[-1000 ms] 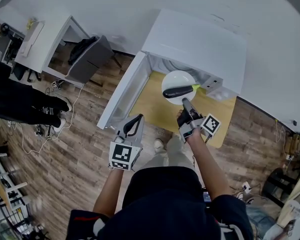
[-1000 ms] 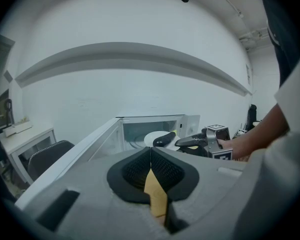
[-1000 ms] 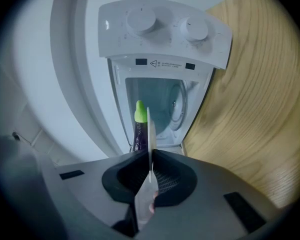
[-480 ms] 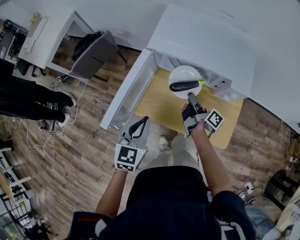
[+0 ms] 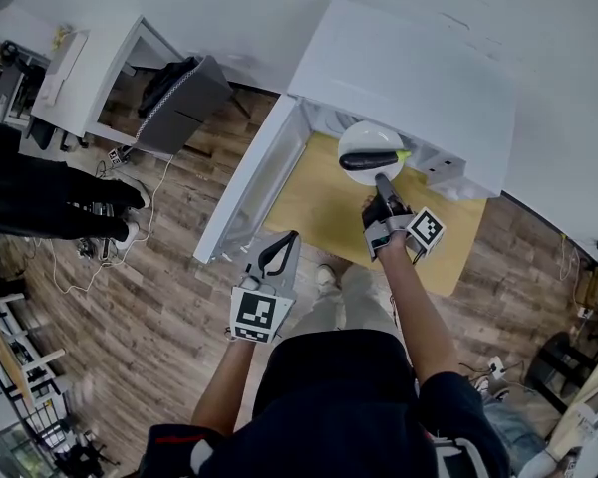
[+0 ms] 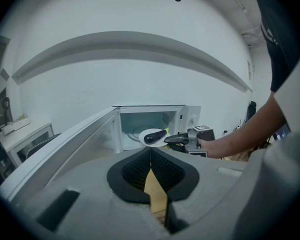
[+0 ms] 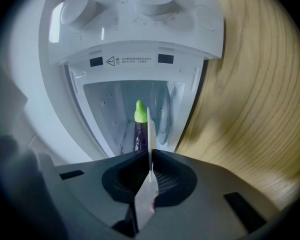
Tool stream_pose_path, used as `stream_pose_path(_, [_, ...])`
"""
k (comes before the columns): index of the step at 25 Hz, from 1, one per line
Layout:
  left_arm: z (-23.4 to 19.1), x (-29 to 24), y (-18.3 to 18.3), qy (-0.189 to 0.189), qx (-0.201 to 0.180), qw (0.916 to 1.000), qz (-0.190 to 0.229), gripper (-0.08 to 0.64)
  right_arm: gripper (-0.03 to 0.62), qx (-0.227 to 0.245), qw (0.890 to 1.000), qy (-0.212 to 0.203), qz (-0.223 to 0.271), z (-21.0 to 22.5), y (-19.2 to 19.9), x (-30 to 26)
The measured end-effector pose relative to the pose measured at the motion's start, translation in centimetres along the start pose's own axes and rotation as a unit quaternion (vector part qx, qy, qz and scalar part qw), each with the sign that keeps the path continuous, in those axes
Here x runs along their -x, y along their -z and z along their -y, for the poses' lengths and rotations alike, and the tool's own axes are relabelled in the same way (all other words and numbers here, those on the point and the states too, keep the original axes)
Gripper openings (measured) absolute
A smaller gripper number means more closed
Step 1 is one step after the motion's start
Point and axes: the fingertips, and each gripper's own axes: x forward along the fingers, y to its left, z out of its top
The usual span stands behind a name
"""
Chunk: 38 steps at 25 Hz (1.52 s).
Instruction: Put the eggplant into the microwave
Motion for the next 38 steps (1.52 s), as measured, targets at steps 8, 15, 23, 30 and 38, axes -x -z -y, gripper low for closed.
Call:
stream_pose_path(8, [0.4,-1.6,-0.1,0.008,0.006,0.9999,-0.004,0.017,0.025,-0.003,1.000,0.000,0.006,0.8,-1.1,-1.4])
stream_pose_path(15, [0.2,-2.2,0.3,0.008,0.009,0.9999,-0.009,0.017,0.025,-0.008,1.000,0.007,0.007,1.6,-1.4,-2.3])
stream_pose_path(23, [0.4,-2.8,0.7,0.013,0.010,0.9998,-0.014,0.017,0.025,-0.016,1.000,0.013,0.016,2.6,-1.9,-2.9])
stream_pose_path(30, [0.5,-2.9,0.9,0.016,0.014,0.9996,-0.017,0.017,0.025,-0.026,0.999,0.013,0.027,2.8,-2.1,-3.3])
stream_pose_path(38, [0.5,-3.4,0.5,0.016,0.014,0.9997,-0.014,0.017,0.025,-0.019,0.998,0.028,0.043,2.8,-2.7,-3.9])
